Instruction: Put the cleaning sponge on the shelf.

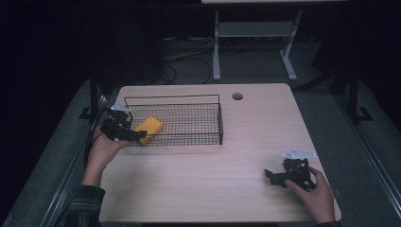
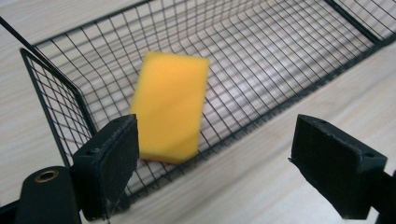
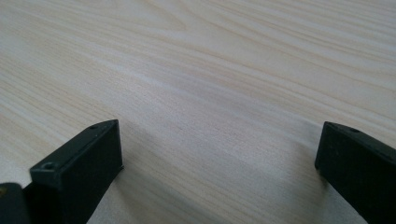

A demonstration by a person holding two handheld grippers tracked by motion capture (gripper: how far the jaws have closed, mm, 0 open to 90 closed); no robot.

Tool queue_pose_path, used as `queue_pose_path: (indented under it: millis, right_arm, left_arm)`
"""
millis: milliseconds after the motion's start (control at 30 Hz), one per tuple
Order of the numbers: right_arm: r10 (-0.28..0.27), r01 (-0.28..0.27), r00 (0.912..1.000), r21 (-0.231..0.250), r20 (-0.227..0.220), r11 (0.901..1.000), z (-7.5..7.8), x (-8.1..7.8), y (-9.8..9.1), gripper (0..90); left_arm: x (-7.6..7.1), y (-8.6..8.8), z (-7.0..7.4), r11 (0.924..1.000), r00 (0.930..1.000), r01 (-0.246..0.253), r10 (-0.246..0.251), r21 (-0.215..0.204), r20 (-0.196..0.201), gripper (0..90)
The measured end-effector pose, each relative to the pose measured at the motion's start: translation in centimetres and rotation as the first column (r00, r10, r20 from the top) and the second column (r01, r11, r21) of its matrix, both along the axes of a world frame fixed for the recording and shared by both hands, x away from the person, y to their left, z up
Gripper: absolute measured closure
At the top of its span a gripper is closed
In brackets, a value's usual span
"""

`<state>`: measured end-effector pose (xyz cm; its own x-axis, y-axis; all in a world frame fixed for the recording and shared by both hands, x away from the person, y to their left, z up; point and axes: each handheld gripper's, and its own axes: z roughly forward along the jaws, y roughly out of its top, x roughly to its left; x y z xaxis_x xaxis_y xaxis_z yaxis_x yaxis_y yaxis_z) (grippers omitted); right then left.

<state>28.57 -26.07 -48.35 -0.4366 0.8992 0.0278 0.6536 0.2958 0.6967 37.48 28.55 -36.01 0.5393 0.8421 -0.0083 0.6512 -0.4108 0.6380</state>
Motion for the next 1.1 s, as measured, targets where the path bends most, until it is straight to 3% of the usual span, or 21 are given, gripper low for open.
queue_pose_path:
  millis: [433, 667, 833, 1100]
  right_arm:
    - [0.0, 0.0, 1.0, 0.0, 0.0, 1.0, 0.0, 0.0, 0.0, 0.0]
    - [-0.001, 0.001, 1.0, 0.001, 0.0, 1.0, 0.0, 0.0, 0.0, 0.0]
    - [-0.001, 0.001, 1.0, 0.001, 0.0, 1.0, 0.0, 0.0, 0.0, 0.0]
    - [0.0, 0.0, 1.0, 0.0, 0.0, 1.0, 0.0, 0.0, 0.0, 0.0]
  left_arm:
    - [-4.2, -0.3, -2.2, 0.9997, 0.9991, 0.022, -0.022, -0.011, 0.036, 14.6]
    - [-6.0, -0.6, -4.0, 0.9991, 0.9975, 0.04, -0.04, -0.013, 0.058, 14.6]
    - [-6.9, -0.8, -4.9, 0.9989, 0.9958, 0.046, -0.045, -0.009, 0.08, 14.6]
    - [-8.1, -1.1, -6.8, 0.9975, 0.9942, 0.07, -0.071, 0.008, 0.081, 14.6]
